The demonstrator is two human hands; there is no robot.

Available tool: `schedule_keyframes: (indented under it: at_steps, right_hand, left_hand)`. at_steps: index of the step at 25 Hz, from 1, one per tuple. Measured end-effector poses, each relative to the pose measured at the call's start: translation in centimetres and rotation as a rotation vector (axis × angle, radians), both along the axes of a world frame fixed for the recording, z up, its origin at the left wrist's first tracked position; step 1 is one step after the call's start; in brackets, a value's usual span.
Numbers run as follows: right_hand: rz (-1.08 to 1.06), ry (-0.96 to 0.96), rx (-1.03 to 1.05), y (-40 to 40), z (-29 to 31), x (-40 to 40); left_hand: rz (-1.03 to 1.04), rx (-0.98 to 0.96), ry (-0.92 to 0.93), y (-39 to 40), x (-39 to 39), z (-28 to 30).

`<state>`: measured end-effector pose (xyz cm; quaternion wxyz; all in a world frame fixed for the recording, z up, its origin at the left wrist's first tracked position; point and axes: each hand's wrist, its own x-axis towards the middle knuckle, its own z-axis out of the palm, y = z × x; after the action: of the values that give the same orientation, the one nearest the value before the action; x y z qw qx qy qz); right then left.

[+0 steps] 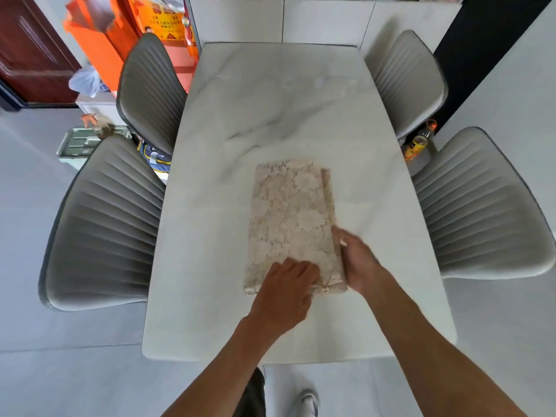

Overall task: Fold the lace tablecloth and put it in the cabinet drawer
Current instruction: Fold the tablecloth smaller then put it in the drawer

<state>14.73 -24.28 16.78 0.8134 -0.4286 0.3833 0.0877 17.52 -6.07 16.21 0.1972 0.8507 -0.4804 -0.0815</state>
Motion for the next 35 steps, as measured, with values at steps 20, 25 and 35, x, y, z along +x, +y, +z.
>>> schedule_keyframes:
  at_steps: [20,25,35]
  right_hand:
    - [0.645,0.492,-1.491,5.9,-12.3,-6.3]
    - [0.482,0.546,-1.236,5.4,-12.9,-3.9]
    - [0.795,0.360,-1.683,6.8,-13.9,-10.0]
  left_hand:
    - [0.169,0.346,0.102,5.7,3.5,-11.5]
    - [0.052,0.531,0.169,3.9,7.0,-13.3]
    - [-0.176,0.401,0.163,8.5,2.9,-15.3]
